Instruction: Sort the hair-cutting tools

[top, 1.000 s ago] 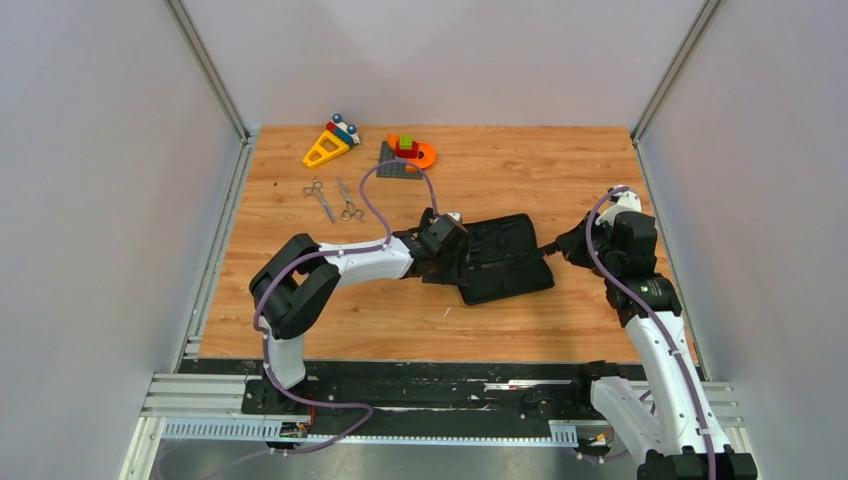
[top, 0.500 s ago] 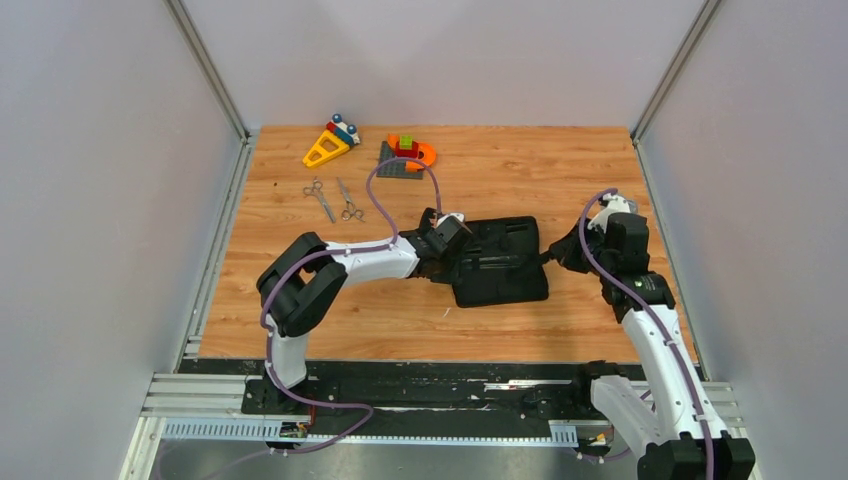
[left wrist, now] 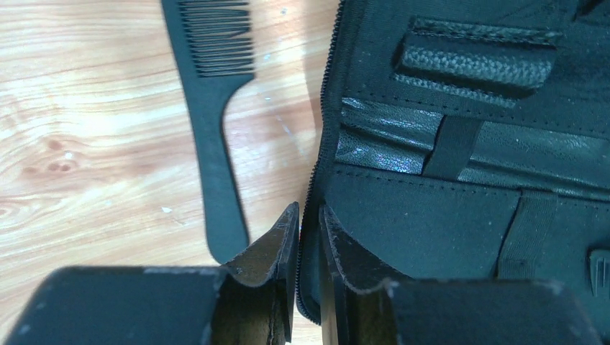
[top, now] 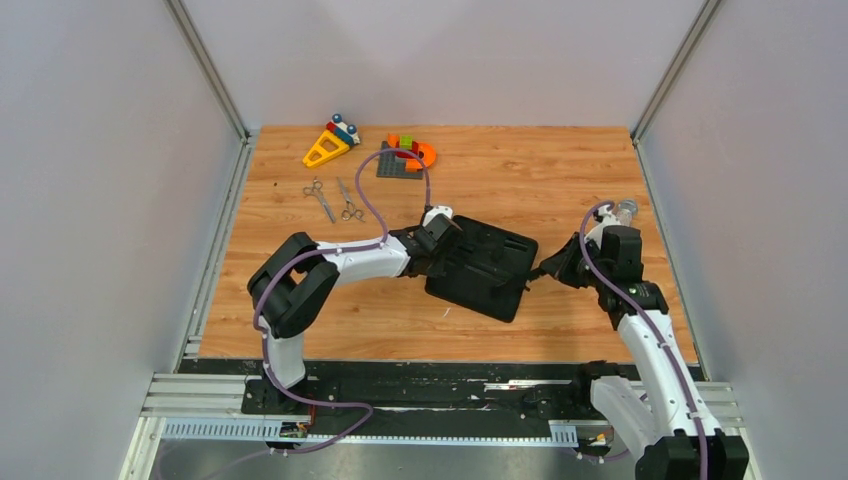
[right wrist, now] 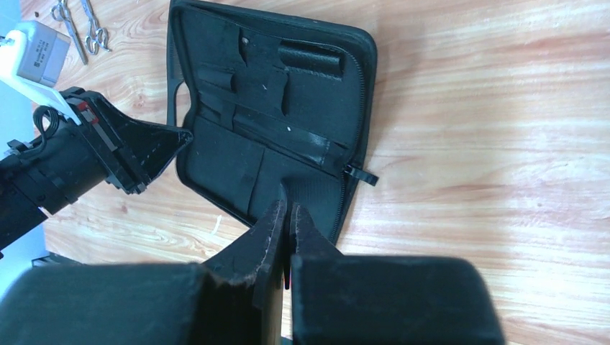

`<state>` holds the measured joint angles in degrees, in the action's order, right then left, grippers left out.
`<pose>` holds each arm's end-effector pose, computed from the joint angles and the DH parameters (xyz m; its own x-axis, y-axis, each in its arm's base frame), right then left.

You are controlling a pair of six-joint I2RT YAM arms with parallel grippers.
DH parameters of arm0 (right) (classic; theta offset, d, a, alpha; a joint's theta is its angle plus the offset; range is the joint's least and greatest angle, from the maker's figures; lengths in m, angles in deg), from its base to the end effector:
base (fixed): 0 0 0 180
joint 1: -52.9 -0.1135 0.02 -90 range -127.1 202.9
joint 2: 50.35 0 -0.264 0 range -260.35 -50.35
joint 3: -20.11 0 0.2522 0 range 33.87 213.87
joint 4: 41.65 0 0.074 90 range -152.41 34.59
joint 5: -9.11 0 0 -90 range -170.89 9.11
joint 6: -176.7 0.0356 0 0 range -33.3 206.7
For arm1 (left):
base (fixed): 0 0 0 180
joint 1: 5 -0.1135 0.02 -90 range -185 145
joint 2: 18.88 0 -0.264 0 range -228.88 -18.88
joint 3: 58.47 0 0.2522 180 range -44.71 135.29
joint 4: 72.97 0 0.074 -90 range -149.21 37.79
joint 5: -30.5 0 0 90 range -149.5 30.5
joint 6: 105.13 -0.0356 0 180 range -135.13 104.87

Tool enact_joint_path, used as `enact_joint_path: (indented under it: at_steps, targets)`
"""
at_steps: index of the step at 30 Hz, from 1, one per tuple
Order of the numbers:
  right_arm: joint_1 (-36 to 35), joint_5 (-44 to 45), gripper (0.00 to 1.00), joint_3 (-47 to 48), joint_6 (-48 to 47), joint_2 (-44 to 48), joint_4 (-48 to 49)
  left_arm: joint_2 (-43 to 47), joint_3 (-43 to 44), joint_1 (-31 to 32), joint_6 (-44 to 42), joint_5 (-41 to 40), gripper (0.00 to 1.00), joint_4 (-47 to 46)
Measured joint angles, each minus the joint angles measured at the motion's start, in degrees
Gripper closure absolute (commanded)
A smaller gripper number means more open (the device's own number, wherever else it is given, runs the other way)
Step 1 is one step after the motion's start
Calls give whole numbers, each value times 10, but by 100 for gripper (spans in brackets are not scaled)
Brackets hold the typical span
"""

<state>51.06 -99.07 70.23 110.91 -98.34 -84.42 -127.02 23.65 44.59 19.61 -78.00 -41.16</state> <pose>0.1767 0.0168 0.2488 -0.7033 0.3672 -0.6087 0.0233 0.8677 0.4965 0.2590 -0.2867 0.1625 -0.8000 0.1060 -0.5906 0.1907 0.9782 -0.0827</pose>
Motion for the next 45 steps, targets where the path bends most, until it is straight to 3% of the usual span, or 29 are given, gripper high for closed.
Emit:
enact_joint_path:
  at_steps: [14, 29, 41, 45]
  targets:
    - [2, -48, 100, -116, 146, 42, 51, 28, -47, -16, 12, 18, 82, -39]
    - [2, 12, 100, -260, 253, 210, 133, 64, -87, -21, 35, 64, 83, -39]
    - [-4, -36, 92, -287, 260, 115, 236, 81, -104, -23, 35, 90, 83, -31]
    - [-23, -33, 82, -301, 267, 96, 265, 81, -106, -25, 35, 97, 83, -35]
